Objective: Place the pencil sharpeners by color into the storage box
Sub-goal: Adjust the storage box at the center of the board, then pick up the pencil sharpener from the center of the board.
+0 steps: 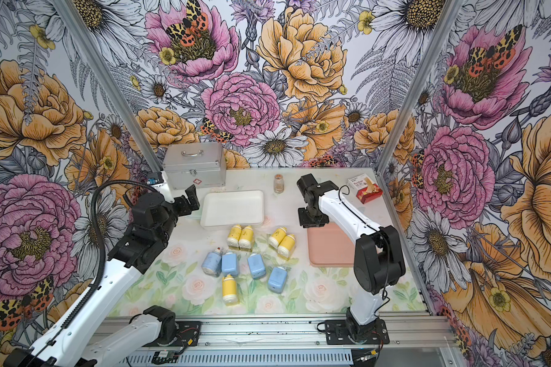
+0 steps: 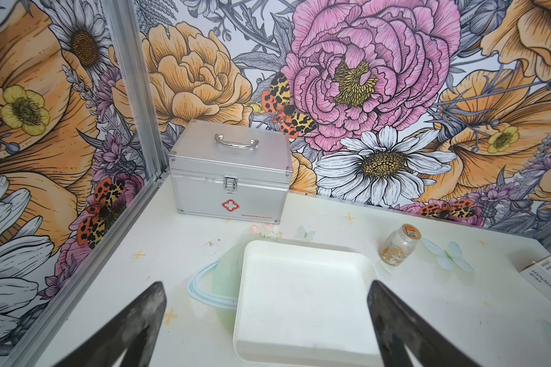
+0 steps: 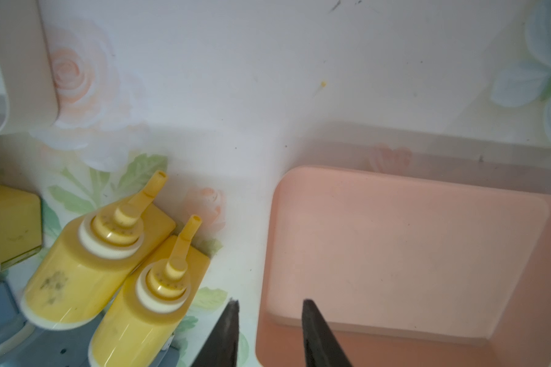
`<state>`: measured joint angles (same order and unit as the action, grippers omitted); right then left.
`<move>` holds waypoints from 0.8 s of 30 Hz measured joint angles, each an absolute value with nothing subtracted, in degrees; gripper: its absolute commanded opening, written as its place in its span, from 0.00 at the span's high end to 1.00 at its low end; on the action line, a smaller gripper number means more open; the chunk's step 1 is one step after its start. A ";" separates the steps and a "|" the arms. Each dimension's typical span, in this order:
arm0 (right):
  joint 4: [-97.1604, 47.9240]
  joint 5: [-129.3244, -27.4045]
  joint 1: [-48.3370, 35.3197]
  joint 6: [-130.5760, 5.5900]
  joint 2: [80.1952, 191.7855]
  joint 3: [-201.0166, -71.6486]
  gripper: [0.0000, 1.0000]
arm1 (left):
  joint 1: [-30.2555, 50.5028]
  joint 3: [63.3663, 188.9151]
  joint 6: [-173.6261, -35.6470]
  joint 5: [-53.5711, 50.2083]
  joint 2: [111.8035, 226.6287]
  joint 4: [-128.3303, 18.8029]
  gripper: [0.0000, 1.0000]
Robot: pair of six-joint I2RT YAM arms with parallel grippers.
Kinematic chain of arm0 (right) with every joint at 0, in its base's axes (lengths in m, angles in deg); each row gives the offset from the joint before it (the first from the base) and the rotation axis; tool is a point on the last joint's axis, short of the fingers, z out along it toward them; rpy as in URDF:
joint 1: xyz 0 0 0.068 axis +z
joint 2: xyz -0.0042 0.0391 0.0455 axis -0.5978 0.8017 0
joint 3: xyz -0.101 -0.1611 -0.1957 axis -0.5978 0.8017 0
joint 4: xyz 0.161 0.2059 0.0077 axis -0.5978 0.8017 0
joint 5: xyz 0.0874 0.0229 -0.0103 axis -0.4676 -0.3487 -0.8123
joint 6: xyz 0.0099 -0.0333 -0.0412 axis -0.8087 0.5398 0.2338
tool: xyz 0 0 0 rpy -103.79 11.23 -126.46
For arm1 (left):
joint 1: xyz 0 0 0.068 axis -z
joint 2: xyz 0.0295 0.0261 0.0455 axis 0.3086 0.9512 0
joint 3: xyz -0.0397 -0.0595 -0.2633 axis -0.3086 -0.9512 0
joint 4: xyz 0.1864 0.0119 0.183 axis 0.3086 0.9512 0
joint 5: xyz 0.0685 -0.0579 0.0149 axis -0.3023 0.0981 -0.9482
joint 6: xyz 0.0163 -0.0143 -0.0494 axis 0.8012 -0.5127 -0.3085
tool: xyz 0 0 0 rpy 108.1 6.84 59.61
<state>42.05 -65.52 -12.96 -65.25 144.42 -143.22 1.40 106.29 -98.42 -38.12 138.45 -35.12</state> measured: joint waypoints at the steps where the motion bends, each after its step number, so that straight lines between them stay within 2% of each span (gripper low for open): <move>1: 43.03 -65.55 -11.50 -65.25 142.37 -142.54 0.65 | 1.40 106.14 -98.51 -38.58 137.69 -35.10 0.01; 2: 44.17 -65.59 -9.71 -65.38 140.20 -141.71 0.52 | 1.40 106.12 -98.53 -38.95 137.07 -35.03 0.01; 3: 45.13 -65.57 -8.31 -65.58 138.61 -141.10 0.46 | 1.40 106.12 -98.53 -39.25 136.66 -35.03 0.01; 5: 47.23 -64.45 -4.72 -73.03 135.07 -139.50 0.43 | 1.40 106.12 -98.55 -39.95 135.98 -34.97 0.01; 13: 55.60 -61.98 7.76 -92.90 127.37 -136.77 0.34 | 1.29 105.83 -99.43 -40.89 134.39 -34.59 0.01; 18: 57.76 -61.63 13.90 -101.01 127.53 -135.89 0.30 | 1.23 105.83 -99.47 -40.91 134.39 -34.55 0.01; 24: 57.63 -61.46 16.39 -105.84 130.98 -135.89 0.29 | 0.88 105.72 -99.62 -40.96 134.39 -34.51 0.01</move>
<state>57.63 -61.46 16.39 -105.84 130.98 -135.89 0.88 105.72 -99.62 -40.96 134.39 -34.51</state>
